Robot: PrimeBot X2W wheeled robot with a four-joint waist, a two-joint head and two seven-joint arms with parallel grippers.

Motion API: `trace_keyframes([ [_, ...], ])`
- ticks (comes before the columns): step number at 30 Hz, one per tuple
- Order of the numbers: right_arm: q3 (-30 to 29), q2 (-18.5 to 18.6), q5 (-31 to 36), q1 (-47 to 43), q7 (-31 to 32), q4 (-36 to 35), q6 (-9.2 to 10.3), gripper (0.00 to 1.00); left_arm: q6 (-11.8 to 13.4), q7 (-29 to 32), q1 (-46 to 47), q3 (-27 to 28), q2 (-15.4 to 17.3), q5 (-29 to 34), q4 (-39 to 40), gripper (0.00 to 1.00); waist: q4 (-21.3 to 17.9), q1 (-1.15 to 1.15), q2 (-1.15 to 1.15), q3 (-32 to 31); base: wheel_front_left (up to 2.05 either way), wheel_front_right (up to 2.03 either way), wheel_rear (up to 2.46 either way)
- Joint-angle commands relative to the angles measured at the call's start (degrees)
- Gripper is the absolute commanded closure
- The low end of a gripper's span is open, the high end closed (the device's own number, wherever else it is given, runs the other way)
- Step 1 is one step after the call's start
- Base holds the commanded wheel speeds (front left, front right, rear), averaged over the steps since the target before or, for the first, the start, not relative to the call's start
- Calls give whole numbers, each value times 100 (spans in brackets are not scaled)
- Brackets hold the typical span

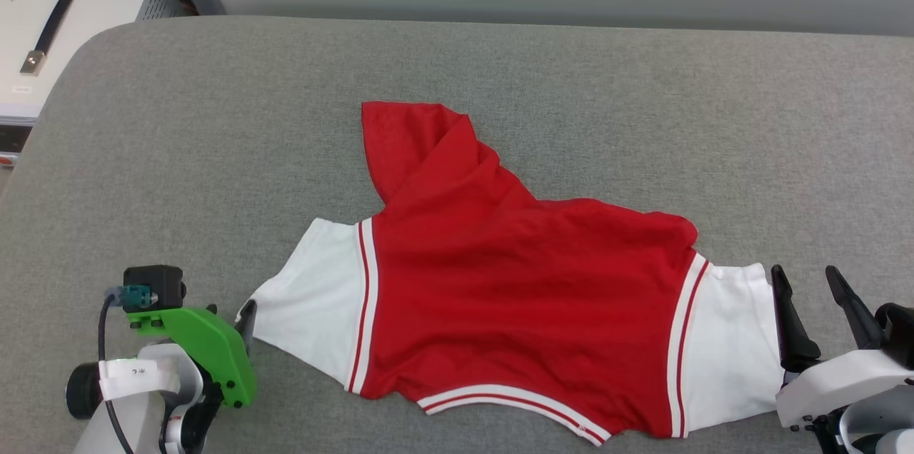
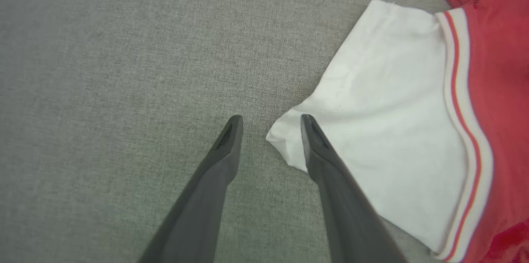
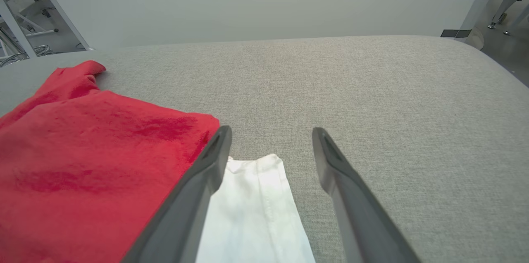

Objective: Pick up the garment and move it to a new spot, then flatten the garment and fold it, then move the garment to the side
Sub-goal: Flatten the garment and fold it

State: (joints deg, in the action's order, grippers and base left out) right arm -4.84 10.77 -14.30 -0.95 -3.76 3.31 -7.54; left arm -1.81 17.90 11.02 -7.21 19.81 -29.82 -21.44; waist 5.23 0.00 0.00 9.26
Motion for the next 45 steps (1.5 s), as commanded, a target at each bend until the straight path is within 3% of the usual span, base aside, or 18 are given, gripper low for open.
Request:
trace_keyframes([
  [1,7,-19,46,28,9,-15,5,0,-99,-263,142,-39,21,104,41,0,23,0,0,-63,0,0,0],
  [9,-124,-18,47,-111,88,-111,5,0,-472,-1890,339,-501,66,525,656,0,156,0,0,-261,0,0,0],
  [15,-118,9,30,-194,117,-333,5,0,-535,-2873,110,-841,-75,518,1072,0,225,0,0,-403,0,0,0],
  [17,-26,48,28,-239,141,-416,5,0,-454,-3075,8,-803,-177,555,1127,0,229,0,0,-431,0,0,0],
  [23,73,79,36,-300,62,-549,5,0,-290,-3283,-341,-539,-578,775,1309,0,209,0,0,-440,0,0,0],
  [31,196,150,82,-407,121,-670,5,0,-438,-3289,-708,-146,-1012,1309,1596,0,92,0,0,-380,0,0,0],
  [35,260,379,-96,-523,999,-926,5,0,-500,-3289,-685,-35,-1103,1446,1646,0,41,0,0,-316,0,0,0],
  [40,245,735,-538,-658,3052,-1362,5,0,-543,-3289,-597,60,-1140,1535,1661,0,43,0,0,-215,0,0,0],
  [45,-257,576,-735,-709,4949,-1654,5,0,-560,-3290,-500,52,-1189,1575,1662,0,136,0,0,-98,0,0,0],
])
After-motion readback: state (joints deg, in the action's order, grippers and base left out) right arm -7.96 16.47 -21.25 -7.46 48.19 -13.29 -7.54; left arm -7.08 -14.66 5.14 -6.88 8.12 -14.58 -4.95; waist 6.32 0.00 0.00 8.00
